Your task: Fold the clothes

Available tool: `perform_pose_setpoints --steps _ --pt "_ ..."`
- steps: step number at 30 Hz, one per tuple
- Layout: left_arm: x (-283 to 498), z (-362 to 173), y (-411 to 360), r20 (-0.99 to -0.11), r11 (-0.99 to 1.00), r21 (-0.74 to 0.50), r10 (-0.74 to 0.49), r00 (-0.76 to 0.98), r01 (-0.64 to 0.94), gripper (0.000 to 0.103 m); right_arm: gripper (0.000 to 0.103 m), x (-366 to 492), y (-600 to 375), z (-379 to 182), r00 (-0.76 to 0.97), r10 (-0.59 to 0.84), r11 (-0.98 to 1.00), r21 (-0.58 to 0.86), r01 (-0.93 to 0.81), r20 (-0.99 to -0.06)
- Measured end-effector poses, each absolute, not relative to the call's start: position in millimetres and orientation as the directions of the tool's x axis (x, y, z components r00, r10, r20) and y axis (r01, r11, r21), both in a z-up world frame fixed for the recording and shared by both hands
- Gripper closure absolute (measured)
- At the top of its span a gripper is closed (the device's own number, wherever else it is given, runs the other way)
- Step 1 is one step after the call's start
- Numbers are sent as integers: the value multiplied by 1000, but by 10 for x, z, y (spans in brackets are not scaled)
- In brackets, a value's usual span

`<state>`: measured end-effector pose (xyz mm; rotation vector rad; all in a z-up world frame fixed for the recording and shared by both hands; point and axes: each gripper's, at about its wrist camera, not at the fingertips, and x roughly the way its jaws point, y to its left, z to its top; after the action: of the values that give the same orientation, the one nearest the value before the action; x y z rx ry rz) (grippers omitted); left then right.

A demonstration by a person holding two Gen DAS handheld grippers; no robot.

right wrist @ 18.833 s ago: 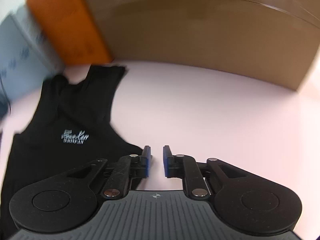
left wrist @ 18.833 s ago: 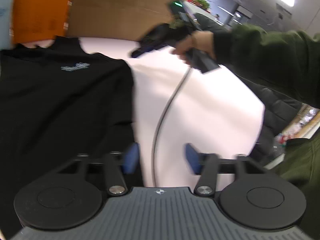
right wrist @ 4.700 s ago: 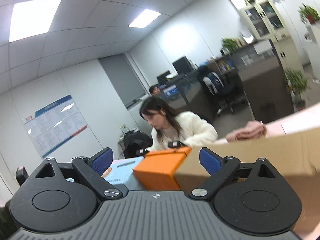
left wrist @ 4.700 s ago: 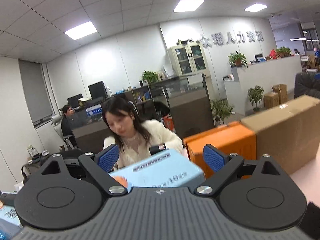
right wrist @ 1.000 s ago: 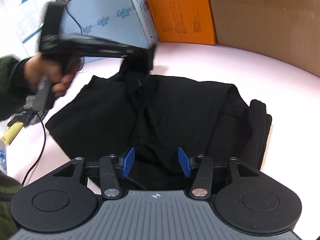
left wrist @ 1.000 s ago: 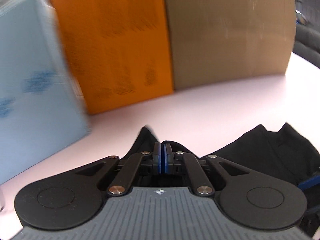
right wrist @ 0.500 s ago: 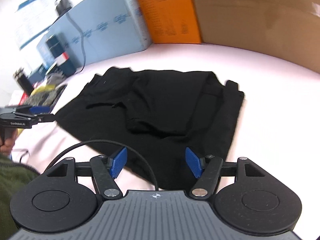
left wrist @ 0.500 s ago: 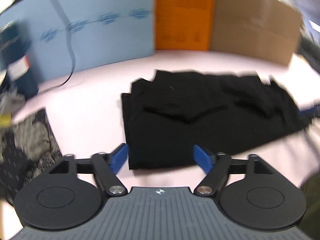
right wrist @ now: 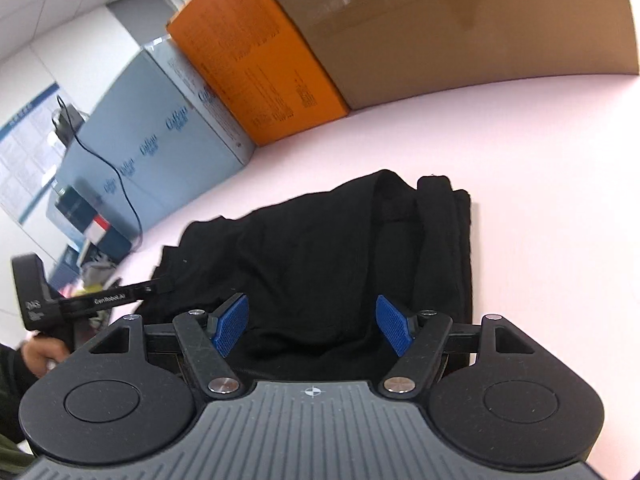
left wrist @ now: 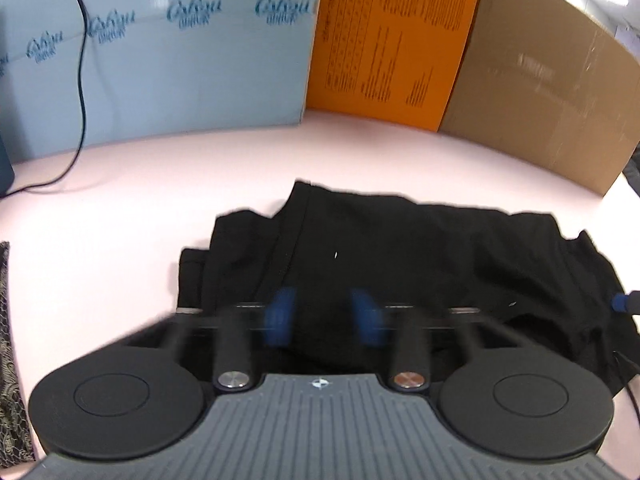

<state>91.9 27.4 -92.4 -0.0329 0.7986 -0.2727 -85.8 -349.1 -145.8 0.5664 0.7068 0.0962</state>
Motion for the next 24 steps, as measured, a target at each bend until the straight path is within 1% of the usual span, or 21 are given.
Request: perform_pose_setpoints --steps 1,2,3,5,10,12,15,16,17,18,19,20,22,24 --pt "923 -933 277 -705 964 -140 -258 661 227 102 43 -801 -3473 -1498 751 270 854 510 102 -603" --pt "918 -934 286 -704 962 -152 -267 658 227 102 71 -749 -3440 -1522 732 265 872 480 95 -627" --pt "909 -927 298 -703 960 -162 -274 656 228 103 91 -711 -3411 -1522 721 253 890 448 88 -645" --pt "876 -885 338 -701 957 -182 -286 654 224 103 91 -673 -3420 -1487 712 280 883 464 73 -644" --pt "647 -606 494 -665 953 -227 -303 683 201 103 91 -780 -3501 -1175 749 318 852 522 43 -581" --pt "533 -528 543 -658 953 -225 -304 689 206 103 91 -831 -3543 -1106 747 320 853 520 39 -582" --pt "537 -615 538 -692 958 -203 -288 662 204 100 91 -829 -3577 -1161 718 317 861 506 57 -619" --pt "572 -673 532 -703 961 -207 -278 654 186 93 91 -825 -3581 -1201 709 317 860 505 65 -630" --pt "616 -734 524 -712 964 -212 -266 650 161 82 91 -818 -3580 -1232 700 319 858 509 73 -638" --pt "660 -787 517 -719 966 -219 -253 647 135 76 91 -813 -3572 -1258 695 323 855 513 77 -642" --pt "696 -829 511 -723 968 -225 -243 647 112 64 91 -815 -3563 -1279 692 325 853 515 79 -644" --pt "732 -870 505 -727 969 -232 -233 646 88 57 91 -817 -3556 -1303 690 326 852 518 81 -646" --pt "774 -915 473 -722 969 -234 -228 653 80 54 91 -826 -3546 -1346 686 329 848 523 88 -649" --pt "793 -922 420 -711 973 -207 -224 667 106 58 91 -830 -3538 -1394 679 331 845 526 95 -655"
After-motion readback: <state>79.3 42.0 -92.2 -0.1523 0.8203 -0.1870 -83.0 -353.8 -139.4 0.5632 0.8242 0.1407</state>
